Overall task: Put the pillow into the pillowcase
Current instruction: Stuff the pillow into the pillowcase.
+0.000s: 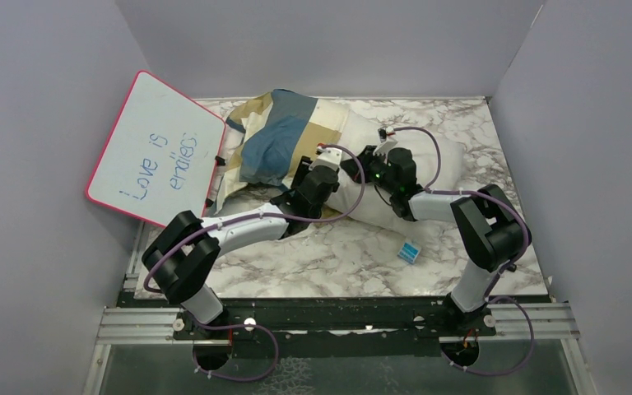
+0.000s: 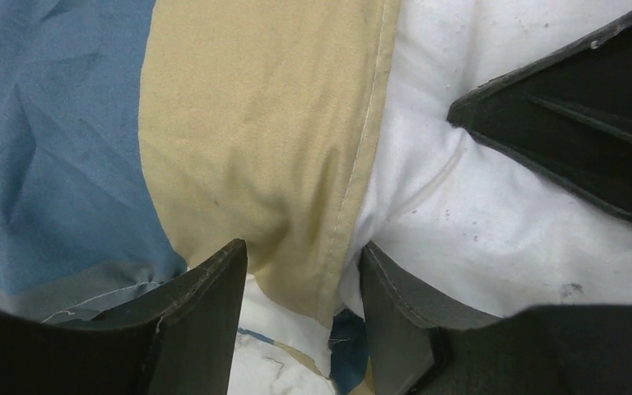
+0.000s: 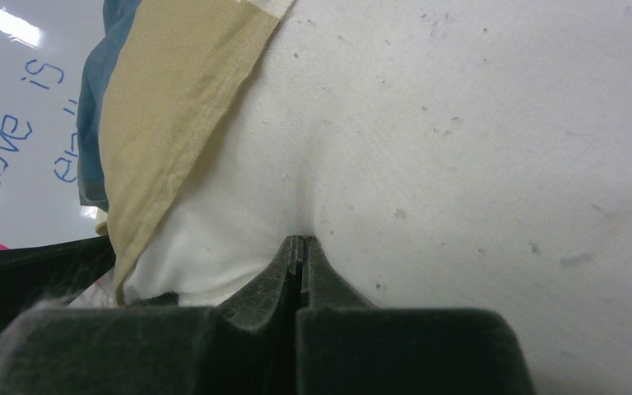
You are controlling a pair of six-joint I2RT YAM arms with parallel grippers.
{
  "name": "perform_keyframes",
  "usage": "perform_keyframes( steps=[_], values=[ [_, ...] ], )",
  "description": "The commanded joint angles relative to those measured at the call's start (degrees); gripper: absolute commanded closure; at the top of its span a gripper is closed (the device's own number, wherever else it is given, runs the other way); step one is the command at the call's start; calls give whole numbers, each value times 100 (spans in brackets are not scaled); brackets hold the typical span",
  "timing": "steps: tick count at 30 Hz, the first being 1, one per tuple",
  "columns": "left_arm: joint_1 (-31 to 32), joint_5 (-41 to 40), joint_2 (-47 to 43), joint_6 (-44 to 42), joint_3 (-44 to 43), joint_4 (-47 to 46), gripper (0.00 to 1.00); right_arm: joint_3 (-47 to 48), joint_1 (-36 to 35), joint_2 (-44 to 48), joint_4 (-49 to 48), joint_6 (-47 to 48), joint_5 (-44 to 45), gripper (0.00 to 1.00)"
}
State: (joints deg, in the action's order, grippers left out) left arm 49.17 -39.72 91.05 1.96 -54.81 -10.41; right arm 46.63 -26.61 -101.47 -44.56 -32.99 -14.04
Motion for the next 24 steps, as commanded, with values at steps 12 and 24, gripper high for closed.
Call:
perform_keyframes(
  steps=[12, 24],
  values=[
    [-37, 539, -323, 673, 421, 914, 36, -222, -44, -225, 673, 36, -86, 100],
    [-152, 527, -818, 742, 753, 681, 47, -198, -37, -228, 749, 73, -117, 100]
  ],
)
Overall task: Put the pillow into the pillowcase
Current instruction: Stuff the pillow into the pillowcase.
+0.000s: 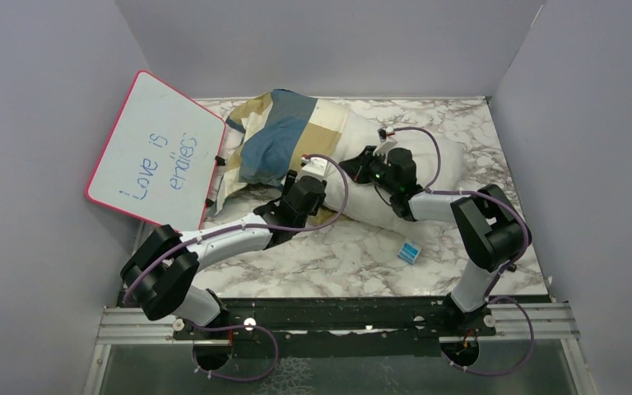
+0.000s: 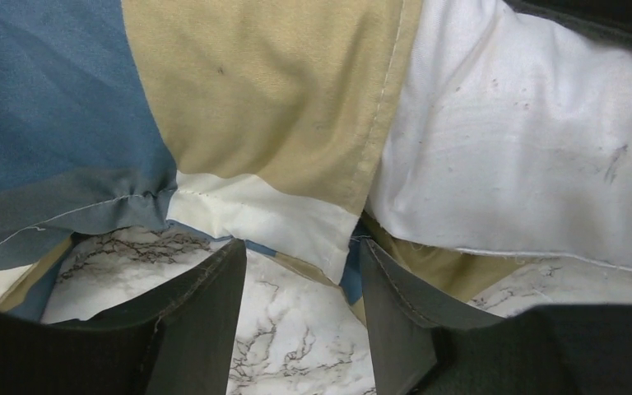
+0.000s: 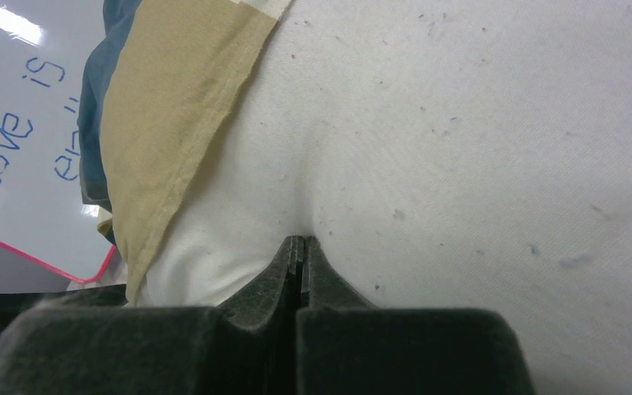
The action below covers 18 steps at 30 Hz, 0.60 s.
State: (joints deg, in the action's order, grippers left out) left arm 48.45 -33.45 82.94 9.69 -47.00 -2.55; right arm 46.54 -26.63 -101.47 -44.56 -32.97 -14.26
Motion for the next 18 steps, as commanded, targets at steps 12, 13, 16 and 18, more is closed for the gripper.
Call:
perform_keyframes(
  steps=[12, 13, 16, 18],
  values=[
    [-166, 75, 583, -198, -183, -528, 40, -17, -40, -180, 1010, 216, -91, 100],
    [-175, 43, 636, -225, -197, -534, 40, -2, -40, -183, 1024, 220, -88, 100],
    [-188, -121, 754, -350, -275, -507, 46, 33, -37, -210, 1045, 223, -110, 100],
    [-186, -204, 786, -461, -344, -486, 56, 39, -35, -243, 1022, 199, -139, 100]
  ],
)
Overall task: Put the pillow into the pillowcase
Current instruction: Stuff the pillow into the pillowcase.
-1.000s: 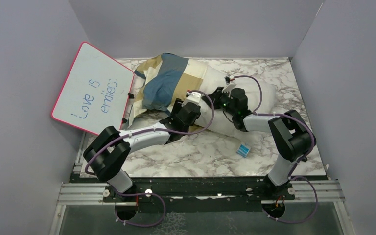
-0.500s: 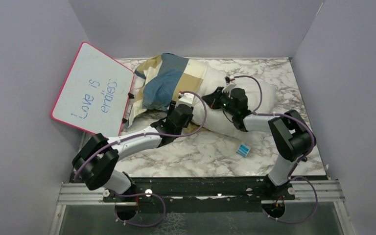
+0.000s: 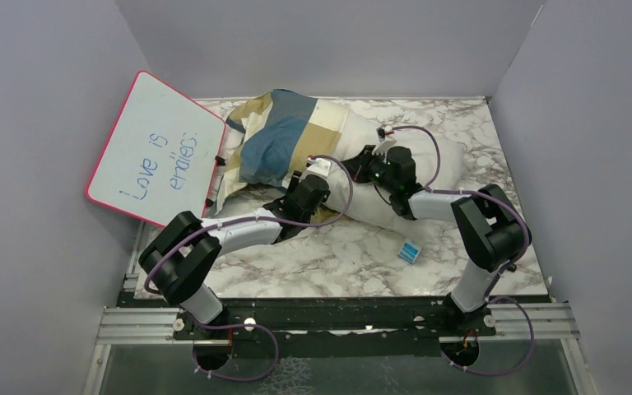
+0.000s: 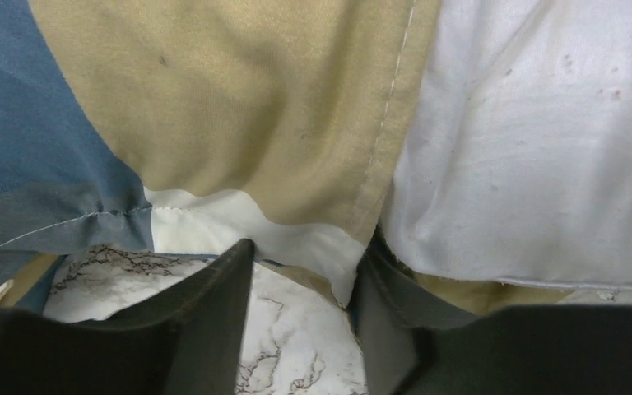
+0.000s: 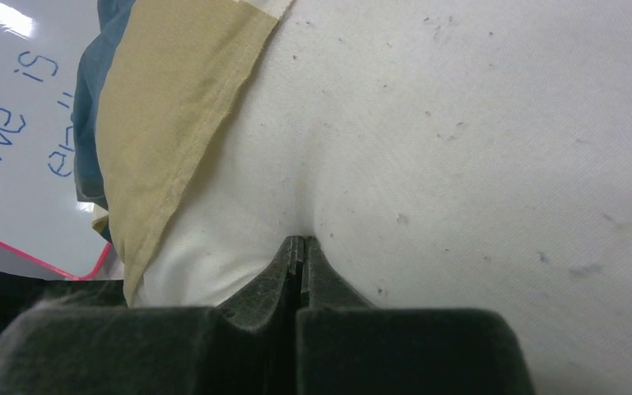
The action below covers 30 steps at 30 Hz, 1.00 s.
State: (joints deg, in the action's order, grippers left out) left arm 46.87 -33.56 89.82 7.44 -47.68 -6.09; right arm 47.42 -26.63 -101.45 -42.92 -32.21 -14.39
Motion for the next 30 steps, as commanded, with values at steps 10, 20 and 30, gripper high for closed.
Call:
perform_keyframes(
  steps=[10, 20, 30],
  values=[
    [216, 362, -258, -147, -194, -157, 100, -72, -41, -466, 559, -102, -292, 100],
    [437, 1234, -158, 878, 682, -1063, 100, -156, -36, -592, 103, -447, -68, 100],
    [651, 2295, -241, 914, 918, -2056, 100, -340, -37, -570, -60, -562, -28, 100]
  ],
)
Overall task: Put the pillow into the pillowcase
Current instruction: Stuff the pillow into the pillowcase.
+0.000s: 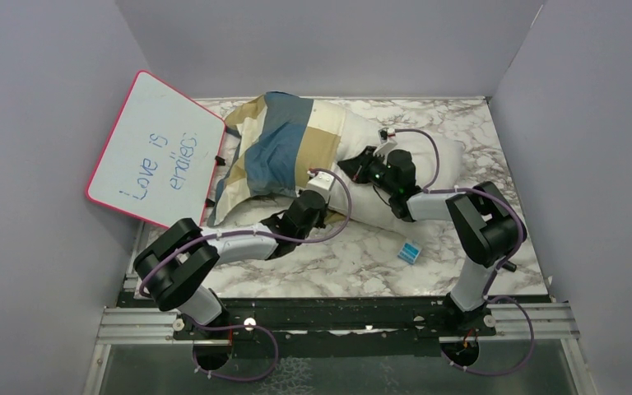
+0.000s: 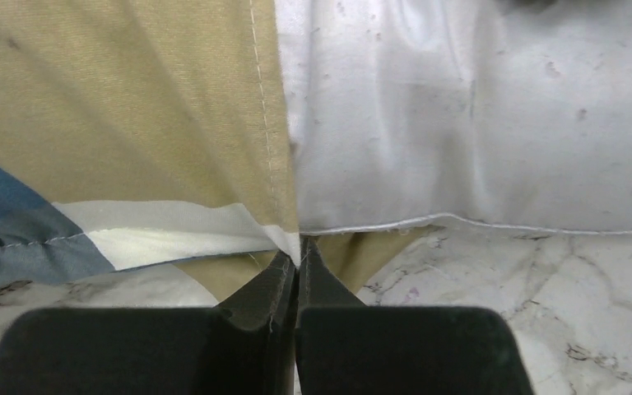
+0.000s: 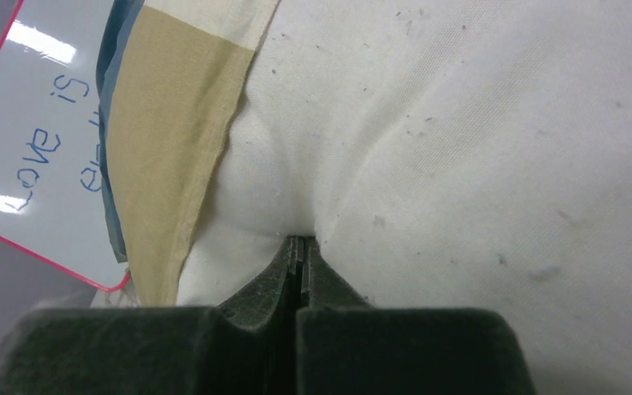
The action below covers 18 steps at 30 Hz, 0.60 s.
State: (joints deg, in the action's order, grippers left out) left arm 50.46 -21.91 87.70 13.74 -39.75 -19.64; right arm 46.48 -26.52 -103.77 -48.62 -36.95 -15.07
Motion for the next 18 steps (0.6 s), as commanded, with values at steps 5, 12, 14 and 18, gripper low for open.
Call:
perform_keyframes(
  steps=[5, 12, 14, 18],
  values=[
    [316, 921, 137, 454, 281, -784, 100, -226, -47, -419, 444, -151, 27, 100],
    [333, 831, 377, 688, 406, -790, 97, -218, -56, -432, 467, -90, -53, 100],
    [333, 706, -48, 741, 353, -586, 85, -197, -49, -180, 692, 9, -96, 100],
    [333, 207, -844, 759, -28, 362, 57, 38, -42, 652, 1987, 354, 157, 92]
  ],
)
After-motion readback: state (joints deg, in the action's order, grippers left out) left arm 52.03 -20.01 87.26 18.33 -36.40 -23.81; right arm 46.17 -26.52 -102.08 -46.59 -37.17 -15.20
